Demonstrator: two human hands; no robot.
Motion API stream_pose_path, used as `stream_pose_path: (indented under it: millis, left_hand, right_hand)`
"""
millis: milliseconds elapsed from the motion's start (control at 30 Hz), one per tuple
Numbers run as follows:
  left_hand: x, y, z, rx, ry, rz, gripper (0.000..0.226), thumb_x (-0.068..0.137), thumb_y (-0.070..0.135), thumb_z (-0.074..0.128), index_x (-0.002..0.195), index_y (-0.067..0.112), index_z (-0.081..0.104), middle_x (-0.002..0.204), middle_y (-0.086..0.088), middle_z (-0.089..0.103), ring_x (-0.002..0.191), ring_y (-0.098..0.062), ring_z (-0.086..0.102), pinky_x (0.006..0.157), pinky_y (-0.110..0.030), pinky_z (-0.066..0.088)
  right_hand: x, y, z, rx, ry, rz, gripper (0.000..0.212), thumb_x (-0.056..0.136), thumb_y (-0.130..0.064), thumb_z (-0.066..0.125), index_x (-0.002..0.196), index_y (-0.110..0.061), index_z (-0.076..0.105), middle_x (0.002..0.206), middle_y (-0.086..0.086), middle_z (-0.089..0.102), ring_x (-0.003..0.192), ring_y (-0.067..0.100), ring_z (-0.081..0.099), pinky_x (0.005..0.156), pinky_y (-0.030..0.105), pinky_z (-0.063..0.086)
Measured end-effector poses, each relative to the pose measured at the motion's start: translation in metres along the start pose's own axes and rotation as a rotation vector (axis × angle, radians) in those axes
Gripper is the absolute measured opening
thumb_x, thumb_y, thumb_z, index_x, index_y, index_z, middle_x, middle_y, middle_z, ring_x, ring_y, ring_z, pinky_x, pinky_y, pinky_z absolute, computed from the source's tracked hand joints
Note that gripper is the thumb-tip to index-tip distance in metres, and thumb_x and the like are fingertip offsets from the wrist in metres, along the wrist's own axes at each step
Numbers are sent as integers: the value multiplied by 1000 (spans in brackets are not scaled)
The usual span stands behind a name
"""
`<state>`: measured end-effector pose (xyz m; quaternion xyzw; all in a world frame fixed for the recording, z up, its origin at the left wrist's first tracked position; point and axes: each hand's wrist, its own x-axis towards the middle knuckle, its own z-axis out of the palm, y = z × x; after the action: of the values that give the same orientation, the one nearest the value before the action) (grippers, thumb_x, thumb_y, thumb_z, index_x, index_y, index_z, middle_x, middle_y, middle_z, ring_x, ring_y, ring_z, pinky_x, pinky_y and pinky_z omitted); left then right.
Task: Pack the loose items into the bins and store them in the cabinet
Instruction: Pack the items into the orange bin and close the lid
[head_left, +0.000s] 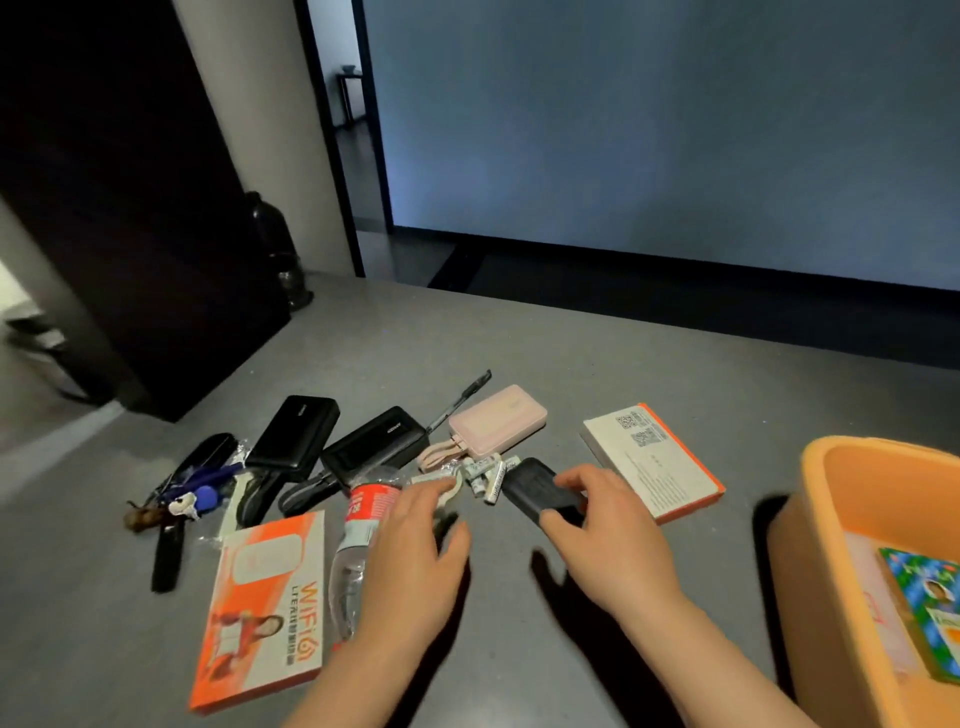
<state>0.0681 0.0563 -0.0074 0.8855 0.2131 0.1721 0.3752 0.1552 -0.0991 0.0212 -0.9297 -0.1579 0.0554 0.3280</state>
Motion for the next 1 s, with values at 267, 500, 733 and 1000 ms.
stream_pose_path:
  millis: [267, 500, 733, 1000]
  left_hand:
    - [105, -54, -46, 271, 40, -43, 42, 85, 25, 61, 126, 24, 55, 128, 3, 55, 115, -21, 50, 96, -38, 42]
    - [147, -80, -43, 285, -244, -180, 71, 70, 49, 72, 133, 33, 44, 126, 0, 52, 118, -21, 46, 96, -39, 43]
    - [159, -81, -42, 398, -379, -208, 97, 54, 50, 82, 137, 34, 34, 126, -2, 44, 123, -24, 37, 98, -45, 41]
    - [159, -81, -30, 349, -225, -176, 91, 47, 46, 81, 128, 28, 46, 111, -1, 47, 111, -24, 40, 90, -45, 45]
  right_hand:
    - [100, -40, 58, -74, -81, 141, 63, 82, -42, 62, 135, -18, 38, 135, 5, 43, 122, 25, 46, 87, 38, 46]
    - [154, -60, 92, -112, -1, 473, 107, 64, -71, 67, 143, -20, 16, 142, 10, 23, 127, 34, 30, 96, 46, 39]
    - [166, -69, 102, -128, 31, 523, 103, 62, -65, 73, 137, -17, 20, 139, 12, 23, 125, 34, 27, 88, 42, 43]
    - [160, -68, 100, 35, 75, 616, 100, 54, -49, 83, 128, -17, 24, 130, 17, 32, 120, 35, 31, 89, 45, 43]
